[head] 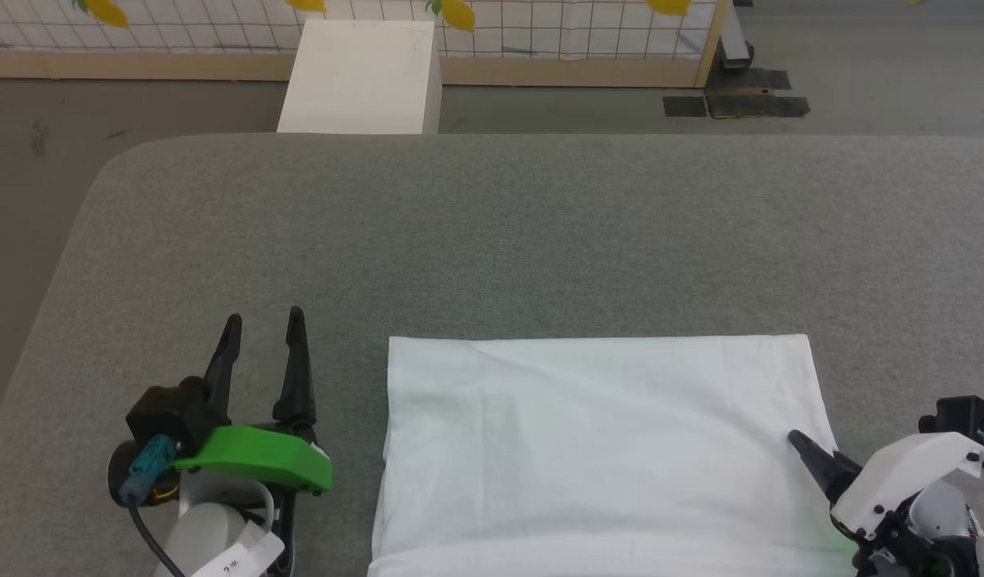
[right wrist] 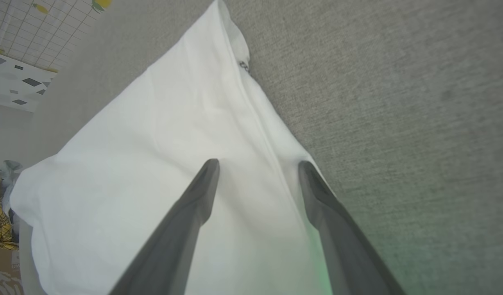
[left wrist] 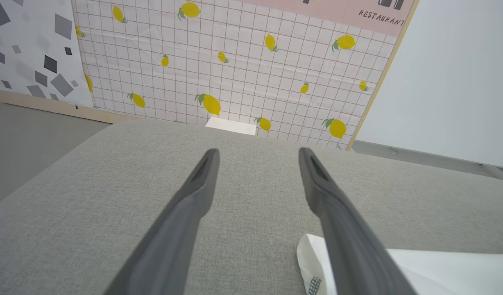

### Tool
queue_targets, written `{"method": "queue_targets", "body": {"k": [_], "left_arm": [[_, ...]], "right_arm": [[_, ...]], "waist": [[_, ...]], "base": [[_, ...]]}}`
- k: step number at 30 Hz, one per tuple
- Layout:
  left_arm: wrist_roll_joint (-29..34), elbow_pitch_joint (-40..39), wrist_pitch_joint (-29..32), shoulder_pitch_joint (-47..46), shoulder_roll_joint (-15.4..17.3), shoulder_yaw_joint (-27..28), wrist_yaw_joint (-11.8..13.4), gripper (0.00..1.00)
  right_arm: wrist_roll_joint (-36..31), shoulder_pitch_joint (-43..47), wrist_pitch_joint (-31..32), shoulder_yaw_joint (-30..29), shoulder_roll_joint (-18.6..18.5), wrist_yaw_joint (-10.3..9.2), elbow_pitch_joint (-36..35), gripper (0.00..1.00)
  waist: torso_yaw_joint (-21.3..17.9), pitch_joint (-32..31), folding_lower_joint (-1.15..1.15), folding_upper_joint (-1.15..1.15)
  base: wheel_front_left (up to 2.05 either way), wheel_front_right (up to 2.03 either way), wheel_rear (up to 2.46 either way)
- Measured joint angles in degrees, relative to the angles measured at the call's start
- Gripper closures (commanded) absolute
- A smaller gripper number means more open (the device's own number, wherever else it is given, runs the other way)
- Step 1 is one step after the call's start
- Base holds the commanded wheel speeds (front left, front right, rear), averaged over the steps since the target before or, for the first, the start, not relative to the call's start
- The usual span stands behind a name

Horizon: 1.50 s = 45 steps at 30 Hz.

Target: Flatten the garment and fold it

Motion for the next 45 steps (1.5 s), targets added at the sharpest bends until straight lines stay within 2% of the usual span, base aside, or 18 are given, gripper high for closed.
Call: {"method": "queue_targets", "body": {"k": [12,17,26,27,28,29,30,31,39,45], "left_arm": [[1.92,0.15,0.0,0.22,-1.43,3.1,-1.43,0.0],[2.08,0.25,0.0,0.21,-1.68,4.03,-1.7,0.0],[3.38,0.52,0.0,0.22,-2.01,4.58,-2.01,0.0],[3.52,0.59,0.0,0.23,-2.02,4.58,-2.01,0.0],[3.52,0.67,0.0,0.23,-2.05,4.6,-2.11,0.0],[3.52,0.73,0.0,0.23,-2.09,4.61,-2.15,0.0],[3.52,0.79,0.0,0.23,-2.1,4.63,-2.18,0.0],[3.52,0.82,0.0,0.23,-2.11,4.64,-2.18,0.0],[3.52,1.11,0.0,0.24,-2.23,4.7,-2.3,0.0],[3.5,1.19,0.0,0.24,-2.26,4.75,-2.52,0.0]], "right_arm": [[-3.75,1.93,5.38,-6.22,0.08,-0.01,-4.93,0.0],[-0.85,1.43,6.6,-4.7,-0.33,0.0,-3.39,0.0],[8.84,0.34,10.03,0.57,-1.38,0.01,0.21,0.0],[9.51,0.3,10.67,1.18,-1.52,0.01,0.33,0.25],[9.99,0.27,11.25,1.86,-1.54,0.01,0.29,0.55],[10.29,0.27,11.73,2.36,-1.52,0.01,0.18,0.7],[10.38,0.27,12.26,2.9,-1.46,0.01,-0.02,0.91],[10.35,0.27,12.47,3.24,-1.34,0.01,-0.29,1.0],[4.21,0.49,12.88,2.53,-0.04,0.0,-3.48,1.0],[-2.75,0.84,11.78,-2.76,0.44,0.0,-7.44,1.0]], "waist": [[0.36,0.15,0.0,0.0],[0.29,0.86,0.0,0.0],[0.65,0.85,0.0,0.0],[0.66,0.85,0.0,0.0],[0.66,0.85,0.0,0.0],[0.65,0.85,0.0,0.0],[0.62,0.86,0.0,0.0],[0.59,0.9,0.0,0.0],[0.29,1.11,0.0,0.0],[0.21,0.88,0.0,0.0]], "base": [[0.0,0.0,0.0],[0.0,0.0,0.0],[0.0,0.0,0.0],[0.0,0.0,0.0],[0.0,0.0,0.0],[0.0,0.0,0.0],[0.0,0.0,0.0],[0.0,0.0,0.0],[0.0,0.0,0.0],[0.0,0.0,0.0]]}}
